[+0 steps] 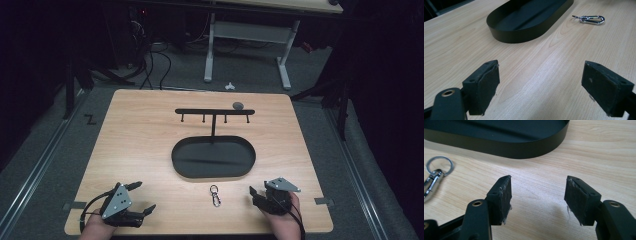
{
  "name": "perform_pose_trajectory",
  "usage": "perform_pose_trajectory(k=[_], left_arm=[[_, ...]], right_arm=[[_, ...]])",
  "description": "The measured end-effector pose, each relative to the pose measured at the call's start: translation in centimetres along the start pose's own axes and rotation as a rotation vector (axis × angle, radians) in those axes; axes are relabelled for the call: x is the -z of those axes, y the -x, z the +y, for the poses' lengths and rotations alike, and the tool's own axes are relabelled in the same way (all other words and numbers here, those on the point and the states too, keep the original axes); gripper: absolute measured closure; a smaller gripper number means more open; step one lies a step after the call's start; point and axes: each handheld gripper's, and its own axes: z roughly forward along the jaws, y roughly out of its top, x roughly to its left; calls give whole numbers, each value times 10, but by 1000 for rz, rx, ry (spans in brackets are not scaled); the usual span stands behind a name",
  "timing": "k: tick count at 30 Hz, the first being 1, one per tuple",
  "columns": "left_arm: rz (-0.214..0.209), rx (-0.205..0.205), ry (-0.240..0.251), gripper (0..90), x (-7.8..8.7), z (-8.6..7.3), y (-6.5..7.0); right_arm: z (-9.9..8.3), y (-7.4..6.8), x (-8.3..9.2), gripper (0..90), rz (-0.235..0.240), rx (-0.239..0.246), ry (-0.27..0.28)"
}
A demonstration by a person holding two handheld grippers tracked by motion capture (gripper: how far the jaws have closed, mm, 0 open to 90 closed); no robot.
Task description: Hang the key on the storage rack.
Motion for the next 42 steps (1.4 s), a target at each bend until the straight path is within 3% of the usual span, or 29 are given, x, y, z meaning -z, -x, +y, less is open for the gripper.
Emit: perform_pose_trajectory(k=[18,24,28,42], left_arm=[[-12,-12,-4,153,-1,0,2],[-12,-12,-2,153,-1,0,2],[-11,-14,-1,153,-1,0,3],[-17,-22,1,153,-1,1,3]], right_arm=[[-3,6,-2,356,-7,-25,28],[-1,5,-3,327,-18,-9,43],[0,5,-2,326,-25,-21,31],[0,6,-4,344,-44,8,-33]])
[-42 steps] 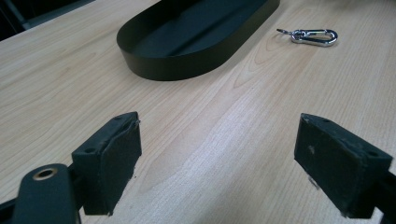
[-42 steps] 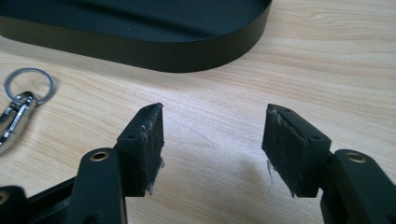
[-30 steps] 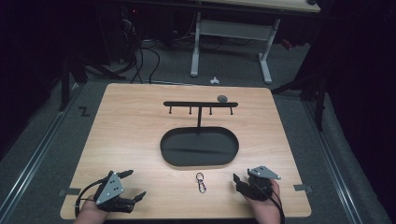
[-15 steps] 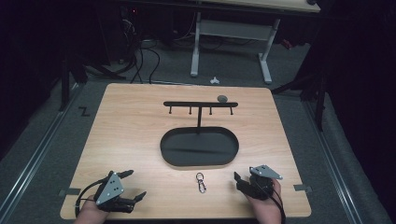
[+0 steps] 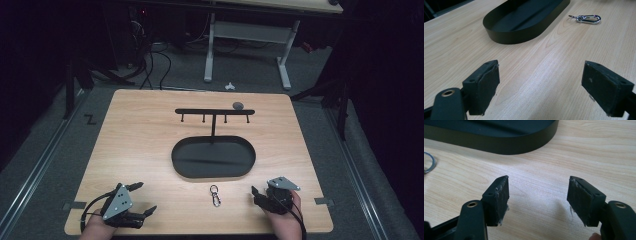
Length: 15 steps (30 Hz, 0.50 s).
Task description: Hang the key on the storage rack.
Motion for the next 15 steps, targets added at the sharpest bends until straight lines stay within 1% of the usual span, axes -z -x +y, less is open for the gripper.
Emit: perform_pose_trajectory(k=[3,5,7,9,12,15], left_arm=[[-2,-1,0,153,0,0,0],[-1,-2,0,153,0,0,0],[-3,-2,0,153,0,0,0],[-3,-4,1,153,0,0,0],[-4,-6,2,153,0,0,0],[-3,-7,3,153,1,0,-1]], right_arm=[[1,-1,0,340,-5,12,-13],[2,-3,1,330,-10,13,-39],[3,-4,1,325,-4,24,-59],[4,-6,1,325,-1,24,-73],[7,-8,2,321,4,31,-86],[10,-9,3,312,-11,47,-104]])
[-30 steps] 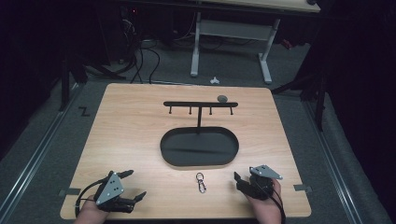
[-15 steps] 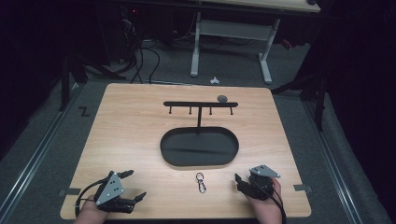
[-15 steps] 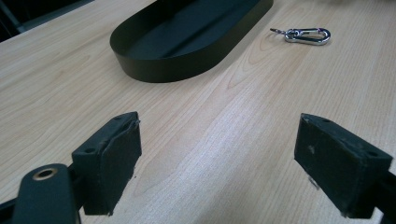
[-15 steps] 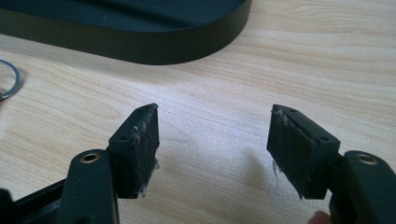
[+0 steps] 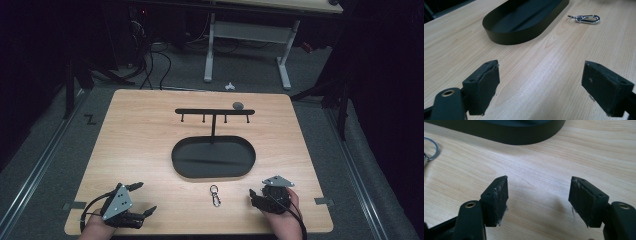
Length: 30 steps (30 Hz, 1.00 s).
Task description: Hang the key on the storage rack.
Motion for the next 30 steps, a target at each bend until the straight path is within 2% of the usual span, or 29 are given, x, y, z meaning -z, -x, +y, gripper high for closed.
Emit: perform_pose_trajectory(k=[6,9,11,12,13,17,20,21,22,23,27,30], left_arm=[[2,-4,3,153,2,0,1],[2,-8,2,153,2,0,1],[2,-9,2,153,2,0,1],[3,-9,2,153,1,0,1],[3,-9,2,153,1,0,1],[3,-11,2,153,1,0,2],[4,-11,2,153,2,0,2],[4,-11,2,153,2,0,2],[4,-12,1,153,2,0,2],[4,-12,1,153,2,0,2],[5,-13,0,153,2,0,2],[5,-9,-2,153,2,0,1]], right_arm=[[8,1,5,289,7,-1,-19],[13,0,5,274,10,9,-58],[13,0,4,273,10,20,-65],[14,0,2,270,9,40,-109],[14,0,2,270,9,40,-109],[18,0,2,268,1,62,-167],[23,0,3,265,15,87,-216],[23,0,3,265,15,87,-216],[24,-2,3,265,18,99,-246],[24,-2,3,265,18,99,-246],[27,-9,0,267,0,162,-316],[32,-17,-2,268,17,185,-351]])
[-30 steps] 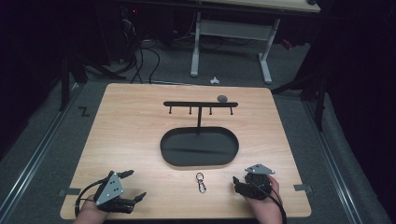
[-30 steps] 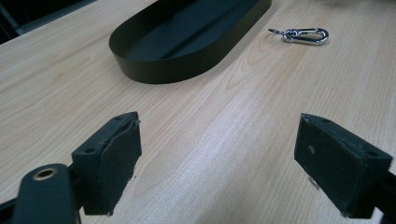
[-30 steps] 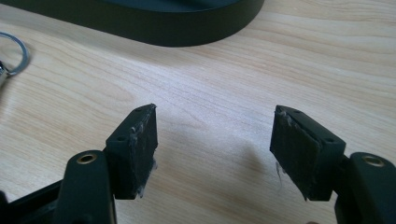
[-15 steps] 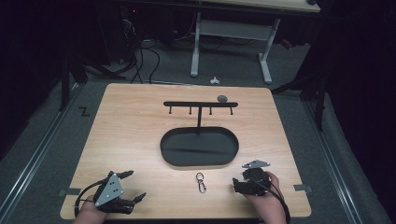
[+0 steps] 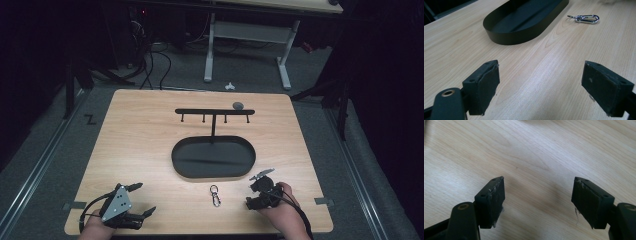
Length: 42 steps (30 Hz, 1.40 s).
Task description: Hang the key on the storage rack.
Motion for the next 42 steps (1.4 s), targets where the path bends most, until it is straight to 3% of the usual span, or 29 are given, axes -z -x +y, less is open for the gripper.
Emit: perform_pose_trajectory(k=[5,13,16,18,22,28,32,36,38,42], left_arm=[[1,-1,1,153,0,0,0],[-2,3,-2,153,-1,0,1],[-1,1,-1,153,-1,0,1],[0,2,0,153,-1,0,1],[0,1,2,153,0,0,1],[-1,1,3,153,1,0,0],[-1,4,4,153,1,0,-1],[0,1,4,153,1,0,0],[0,1,6,153,1,0,0],[0,1,6,153,1,0,0]], right_arm=[[8,-8,2,266,22,14,-18],[32,-34,11,213,121,48,-61],[46,-51,11,223,123,88,-62],[49,-54,11,229,126,92,-61],[63,-73,2,306,151,129,-66],[70,-80,-7,403,163,136,-80],[72,-81,-12,465,188,113,-108],[76,-84,-13,504,193,51,-148],[78,-85,-14,516,194,48,-153],[78,-87,-14,637,195,65,-163]])
